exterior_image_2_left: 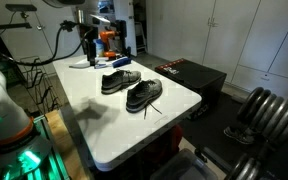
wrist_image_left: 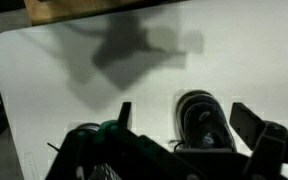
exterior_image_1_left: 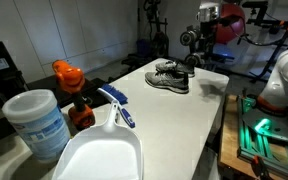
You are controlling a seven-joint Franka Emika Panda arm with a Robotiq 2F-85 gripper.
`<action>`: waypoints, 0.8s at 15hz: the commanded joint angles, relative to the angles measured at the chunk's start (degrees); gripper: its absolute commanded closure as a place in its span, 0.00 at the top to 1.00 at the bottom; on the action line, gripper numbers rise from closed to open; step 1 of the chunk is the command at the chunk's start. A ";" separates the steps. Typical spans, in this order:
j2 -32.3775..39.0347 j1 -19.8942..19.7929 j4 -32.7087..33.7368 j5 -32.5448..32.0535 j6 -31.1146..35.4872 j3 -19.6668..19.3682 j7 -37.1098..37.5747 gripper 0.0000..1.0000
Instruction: Turn the sneaker on the left upside down
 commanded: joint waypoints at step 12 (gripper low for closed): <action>20.82 0.34 1.62 -7.02 23.76 0.45 4.96 1.00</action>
